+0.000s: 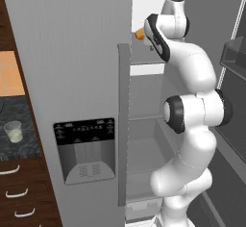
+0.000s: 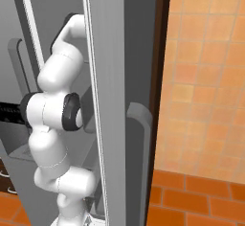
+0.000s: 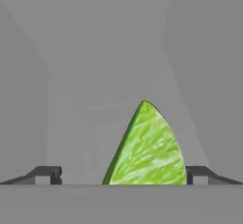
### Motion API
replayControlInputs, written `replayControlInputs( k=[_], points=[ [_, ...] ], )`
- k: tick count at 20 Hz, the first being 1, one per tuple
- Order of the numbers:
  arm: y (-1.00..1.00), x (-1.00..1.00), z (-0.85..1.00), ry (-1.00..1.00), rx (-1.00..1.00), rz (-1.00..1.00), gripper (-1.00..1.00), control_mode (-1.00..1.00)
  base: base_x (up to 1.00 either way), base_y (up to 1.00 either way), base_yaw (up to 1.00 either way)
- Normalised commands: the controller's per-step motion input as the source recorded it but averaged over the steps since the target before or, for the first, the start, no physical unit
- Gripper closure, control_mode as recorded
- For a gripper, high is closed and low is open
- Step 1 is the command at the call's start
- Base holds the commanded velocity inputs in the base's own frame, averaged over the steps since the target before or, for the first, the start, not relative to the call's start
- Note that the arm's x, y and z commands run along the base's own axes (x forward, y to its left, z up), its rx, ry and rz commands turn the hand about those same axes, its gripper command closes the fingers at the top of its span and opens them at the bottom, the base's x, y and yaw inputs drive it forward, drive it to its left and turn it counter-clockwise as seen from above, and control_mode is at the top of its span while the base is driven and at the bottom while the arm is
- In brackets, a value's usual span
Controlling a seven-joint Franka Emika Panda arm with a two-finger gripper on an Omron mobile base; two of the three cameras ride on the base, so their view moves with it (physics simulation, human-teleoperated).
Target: Grab a lemon wedge from the fridge and one ice cube from the ice bowl, and put them in the glass of lemonade.
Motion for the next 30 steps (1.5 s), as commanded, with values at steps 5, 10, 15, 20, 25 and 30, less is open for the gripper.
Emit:
replayControlInputs(
  k=[5,10,15,20,25,30],
  points=[
    [0.0,0.0,-0.08,0.06,0.0,0.0,1.0,-1.0,0.0,0.0,0.0],
    [0.0,-0.1,-0.02,0.05,0.0,0.0,1.0,-1.0,0.0,0.0,0.0],
    [-0.03,-0.69,-0.08,-0.06,0.04,0.0,1.0,-1.0,0.0,0.0,0.0],
    [0.01,-0.94,-0.1,-0.04,0.02,0.01,1.0,-1.0,0.0,0.0,0.0],
    [0.0,-1.0,-0.09,0.0,0.0,0.03,1.0,-1.0,0.0,0.0,0.0],
    [0.09,-1.0,-0.44,0.0,0.0,0.1,1.0,-1.0,0.0,0.0,0.0]
  ],
)
